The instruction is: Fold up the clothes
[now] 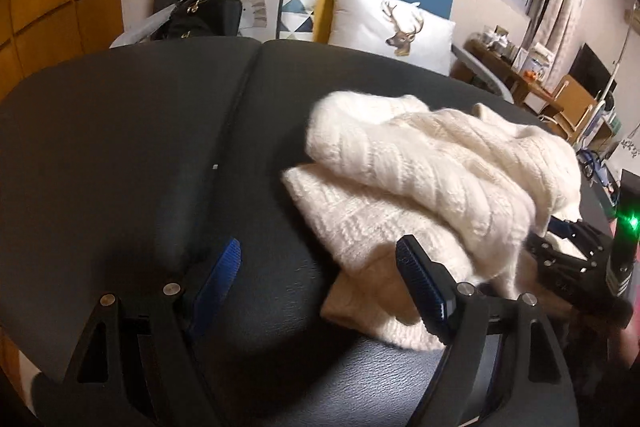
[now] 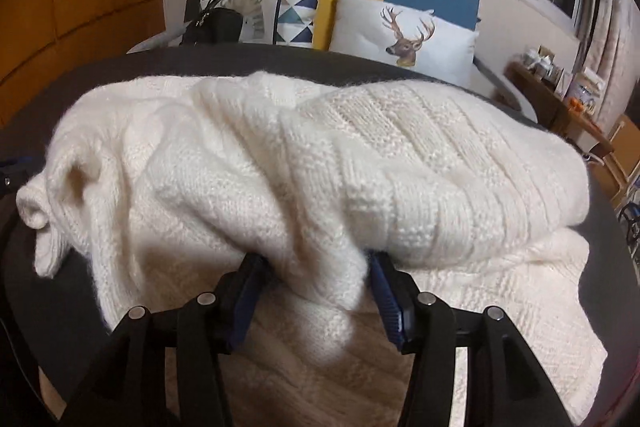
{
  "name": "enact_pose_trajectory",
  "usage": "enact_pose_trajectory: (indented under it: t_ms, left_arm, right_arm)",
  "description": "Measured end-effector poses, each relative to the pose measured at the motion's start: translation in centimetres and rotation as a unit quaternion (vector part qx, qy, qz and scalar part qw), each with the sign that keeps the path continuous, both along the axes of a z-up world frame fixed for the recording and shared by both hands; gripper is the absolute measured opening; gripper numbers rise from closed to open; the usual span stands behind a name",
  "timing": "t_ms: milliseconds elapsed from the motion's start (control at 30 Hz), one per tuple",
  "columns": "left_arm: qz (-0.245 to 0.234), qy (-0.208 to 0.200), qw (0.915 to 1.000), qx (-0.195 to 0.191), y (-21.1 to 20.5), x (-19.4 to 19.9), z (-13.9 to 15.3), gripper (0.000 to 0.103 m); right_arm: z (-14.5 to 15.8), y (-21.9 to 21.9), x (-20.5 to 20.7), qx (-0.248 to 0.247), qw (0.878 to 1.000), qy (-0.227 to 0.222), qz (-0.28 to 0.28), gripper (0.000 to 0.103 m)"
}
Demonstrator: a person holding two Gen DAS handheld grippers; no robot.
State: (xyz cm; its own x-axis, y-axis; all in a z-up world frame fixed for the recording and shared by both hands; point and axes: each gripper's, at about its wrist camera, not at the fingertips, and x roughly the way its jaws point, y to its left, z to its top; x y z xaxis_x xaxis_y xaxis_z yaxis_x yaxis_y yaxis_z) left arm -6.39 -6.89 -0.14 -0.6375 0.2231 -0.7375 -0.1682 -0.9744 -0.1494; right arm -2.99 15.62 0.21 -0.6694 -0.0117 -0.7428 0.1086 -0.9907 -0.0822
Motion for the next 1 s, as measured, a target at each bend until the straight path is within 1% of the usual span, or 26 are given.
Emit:
enact_pose_trajectory:
  t_ms: [100, 133, 200, 233, 267, 333, 400, 433, 467, 533, 567, 633, 667, 733, 800, 900, 1000]
  left_arm:
    - [-0.001, -0.016, 0.9999, -0.003, 1.3, -1.3, -0.5, 0.083]
    - [-0.001, -0.026, 0.9996, 0.009, 1.6, -1.7, -0.8, 0.083]
    - [0.002, -0.054, 0.9976, 0.044, 2.1, -2.4, -1.5, 0.085]
    - [0.007, -0.062, 0.9966, 0.054, 2.4, -2.7, -1.7, 0.091]
    - [0.015, -0.065, 0.9959, 0.060, 2.8, -2.9, -1.7, 0.093]
    - [0.022, -0.073, 0.9947, 0.068, 3.4, -3.4, -1.7, 0.093]
    - [0.021, -0.078, 0.9919, 0.098, 3.6, -4.0, -1.6, 0.093]
    - [0.022, -0.080, 0.9897, 0.117, 3.6, -4.1, -1.6, 0.087]
    - [0.020, -0.082, 0.9883, 0.127, 3.8, -4.3, -1.7, 0.062]
    - [0.017, -0.084, 0.9870, 0.136, 4.3, -4.6, -1.8, 0.037]
    - [0.017, -0.078, 0.9885, 0.128, 4.6, -4.5, -1.6, 0.026]
    - [0.015, -0.061, 0.9928, 0.101, 5.0, -4.3, -0.8, 0.014]
    - [0.014, -0.053, 0.9945, 0.089, 5.1, -4.2, -0.4, 0.012]
    - [0.017, -0.040, 0.9961, 0.077, 4.8, -4.0, 0.3, 0.012]
    - [0.020, -0.025, 0.9982, 0.051, 4.2, -4.2, 1.1, 0.011]
    - [0.023, -0.003, 0.9997, -0.007, 2.8, -5.3, 2.3, 0.011]
    - [0.033, 0.007, 0.9973, -0.066, 1.1, -6.2, 3.0, 0.011]
  right_arm:
    - [0.3, 0.3, -0.7, -0.009, 1.000, -0.021, 0.007, 0.055]
    - [0.3, 0.4, -1.0, -0.012, 1.000, -0.027, 0.010, 0.055]
    - [0.3, 0.6, -1.5, -0.019, 0.999, -0.035, 0.017, 0.055]
    - [0.3, 0.7, -1.6, -0.023, 0.999, -0.038, 0.018, 0.055]
    - [0.3, 0.7, -1.8, -0.023, 0.999, -0.041, 0.018, 0.055]
    - [0.2, 0.7, -2.2, -0.019, 0.998, -0.048, 0.022, 0.055]
    - [0.2, 0.7, -2.4, -0.019, 0.998, -0.054, 0.027, 0.055]
    - [0.3, 0.7, -2.5, -0.020, 0.998, -0.056, 0.029, 0.055]
    - [0.3, 0.7, -2.6, -0.021, 0.998, -0.058, 0.031, 0.055]
    - [0.3, 0.7, -2.6, -0.021, 0.997, -0.060, 0.034, 0.055]
    - [0.3, 0.7, -2.6, -0.020, 0.997, -0.060, 0.035, 0.055]
    - [0.3, 0.6, -2.7, -0.018, 0.997, -0.061, 0.036, 0.055]
    - [0.3, 0.7, -2.8, -0.019, 0.997, -0.062, 0.037, 0.055]
    - [0.3, 0.7, -2.9, -0.020, 0.997, -0.065, 0.040, 0.055]
    - [0.3, 0.7, -2.9, -0.020, 0.997, -0.065, 0.040, 0.055]
    - [0.3, 0.7, -3.0, -0.019, 0.997, -0.065, 0.040, 0.055]
    - [0.3, 0.6, -3.0, -0.018, 0.997, -0.067, 0.039, 0.055]
